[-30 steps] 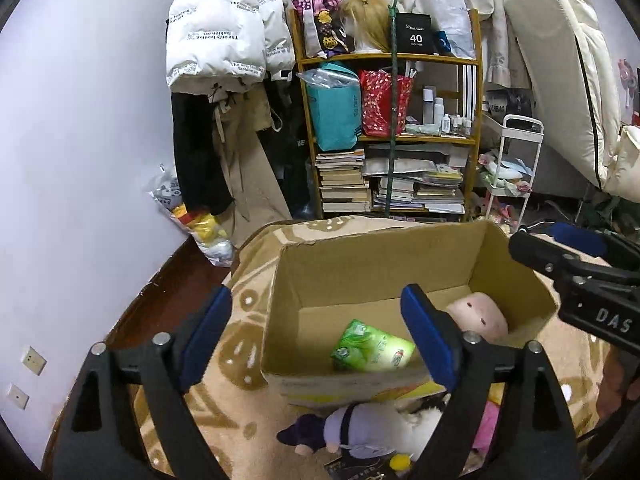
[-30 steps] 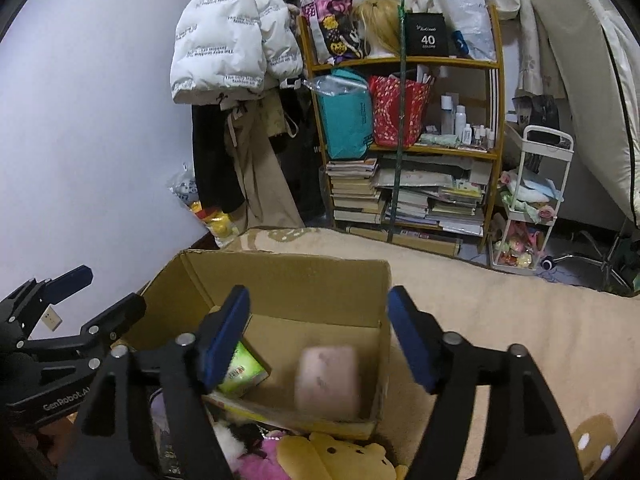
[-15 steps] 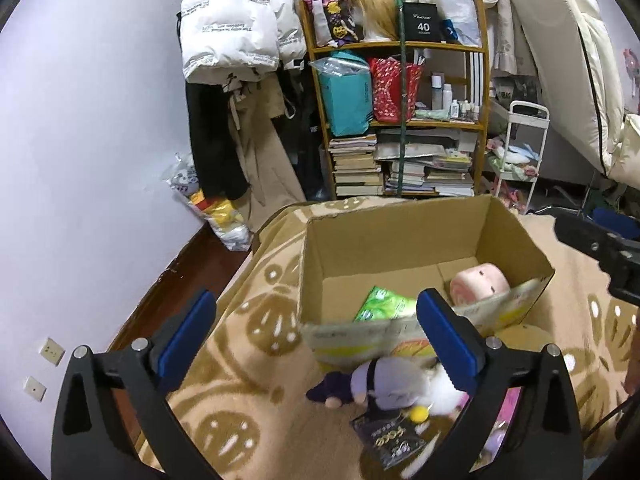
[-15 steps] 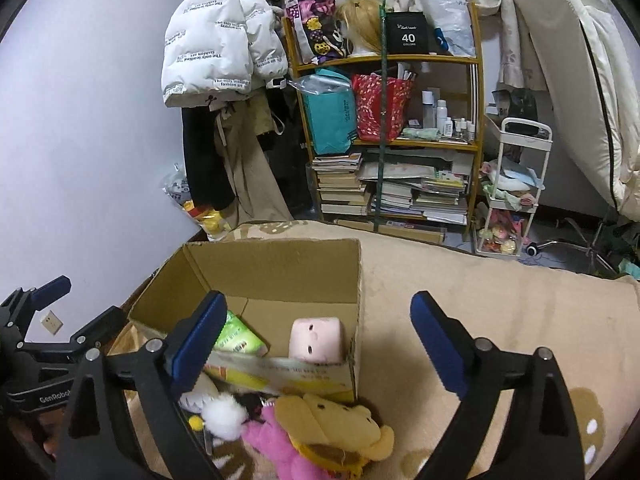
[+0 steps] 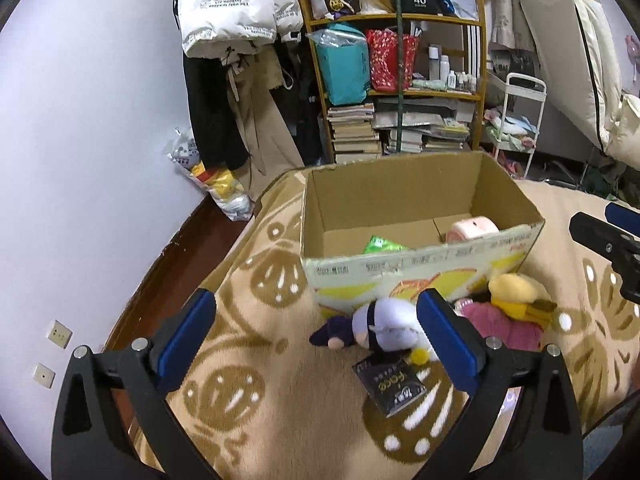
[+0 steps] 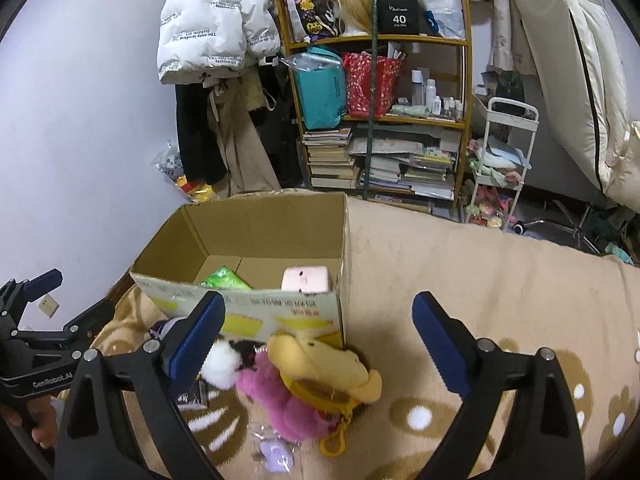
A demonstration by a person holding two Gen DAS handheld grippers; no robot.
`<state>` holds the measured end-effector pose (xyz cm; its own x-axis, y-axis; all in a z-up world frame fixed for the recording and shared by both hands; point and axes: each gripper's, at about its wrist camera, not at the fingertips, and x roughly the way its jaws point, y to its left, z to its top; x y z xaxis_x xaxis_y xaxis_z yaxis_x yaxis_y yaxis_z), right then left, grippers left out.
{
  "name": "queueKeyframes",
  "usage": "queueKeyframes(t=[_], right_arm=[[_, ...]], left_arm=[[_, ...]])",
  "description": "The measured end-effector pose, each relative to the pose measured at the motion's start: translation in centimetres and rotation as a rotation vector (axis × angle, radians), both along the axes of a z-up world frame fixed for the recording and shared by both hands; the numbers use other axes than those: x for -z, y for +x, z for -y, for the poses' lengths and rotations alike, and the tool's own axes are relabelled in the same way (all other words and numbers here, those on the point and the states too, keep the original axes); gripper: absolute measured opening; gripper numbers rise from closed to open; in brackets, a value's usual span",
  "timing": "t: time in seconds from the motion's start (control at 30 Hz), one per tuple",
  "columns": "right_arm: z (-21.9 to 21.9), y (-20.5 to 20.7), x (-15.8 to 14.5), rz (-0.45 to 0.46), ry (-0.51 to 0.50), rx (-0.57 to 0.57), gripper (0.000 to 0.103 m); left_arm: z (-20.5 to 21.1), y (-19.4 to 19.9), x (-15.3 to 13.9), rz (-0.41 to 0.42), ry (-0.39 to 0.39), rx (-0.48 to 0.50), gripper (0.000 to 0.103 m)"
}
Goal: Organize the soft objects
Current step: 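Move the left tool to the white-haired doll while the right tool approaches the yellow duck plush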
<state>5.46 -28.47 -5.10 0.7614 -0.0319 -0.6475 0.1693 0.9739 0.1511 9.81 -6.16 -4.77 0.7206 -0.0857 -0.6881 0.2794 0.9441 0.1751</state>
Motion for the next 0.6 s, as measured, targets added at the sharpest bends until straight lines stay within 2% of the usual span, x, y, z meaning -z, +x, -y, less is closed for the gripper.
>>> queueKeyframes(t=[0.17,0.6], right_arm=[[-0.1,-0.4,0.5,-0.024,-0.002,0.009,0.099],[0.3,1.4,2.5,-0.104,0.017,0.029,0.099]], left_arm=[[-0.1,-0.3,0.8,-0.044,0.01,-0.006,0.099],[0.8,0.8,2.6,-0.075,0.027,0.005,0.099]])
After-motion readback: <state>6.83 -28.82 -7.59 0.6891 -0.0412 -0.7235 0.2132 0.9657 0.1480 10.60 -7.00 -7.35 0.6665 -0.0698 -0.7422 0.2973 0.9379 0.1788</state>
